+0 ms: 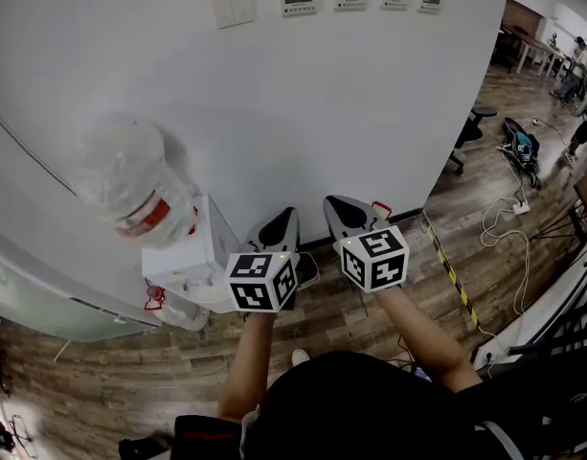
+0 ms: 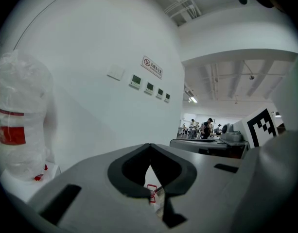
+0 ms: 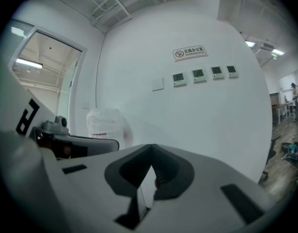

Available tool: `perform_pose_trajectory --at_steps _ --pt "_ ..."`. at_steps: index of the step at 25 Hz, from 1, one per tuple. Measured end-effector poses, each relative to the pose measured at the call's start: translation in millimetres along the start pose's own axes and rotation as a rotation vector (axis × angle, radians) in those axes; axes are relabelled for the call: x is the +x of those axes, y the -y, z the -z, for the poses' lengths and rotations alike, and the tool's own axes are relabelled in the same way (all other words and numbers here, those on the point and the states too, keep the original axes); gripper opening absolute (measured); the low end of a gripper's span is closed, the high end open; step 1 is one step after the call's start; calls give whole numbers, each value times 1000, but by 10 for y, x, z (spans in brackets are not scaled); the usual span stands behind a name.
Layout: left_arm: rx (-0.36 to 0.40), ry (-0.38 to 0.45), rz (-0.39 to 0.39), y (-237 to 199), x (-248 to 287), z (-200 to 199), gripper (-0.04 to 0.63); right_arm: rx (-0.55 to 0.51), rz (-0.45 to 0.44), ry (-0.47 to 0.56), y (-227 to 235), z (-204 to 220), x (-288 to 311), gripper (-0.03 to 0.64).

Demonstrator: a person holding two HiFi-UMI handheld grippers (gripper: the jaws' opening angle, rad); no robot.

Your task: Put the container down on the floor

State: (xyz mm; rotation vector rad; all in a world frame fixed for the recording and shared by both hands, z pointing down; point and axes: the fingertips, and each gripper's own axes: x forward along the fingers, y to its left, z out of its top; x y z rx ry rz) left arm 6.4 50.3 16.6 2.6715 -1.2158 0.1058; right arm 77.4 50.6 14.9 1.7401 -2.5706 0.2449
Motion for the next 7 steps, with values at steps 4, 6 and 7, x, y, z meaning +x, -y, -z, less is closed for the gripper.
perform_pose_trajectory --at_steps 4,6,7 --pt "-1 5 -5 -16 -54 -6 17 2 -4 -2 -48 8 -23 28" --pt "2 6 -7 -24 -79 -2 17 5 -8 -5 -71 25 -30 28" --pt "4 7 -8 -28 -93 0 17 7 -9 -6 -83 35 -33 28"
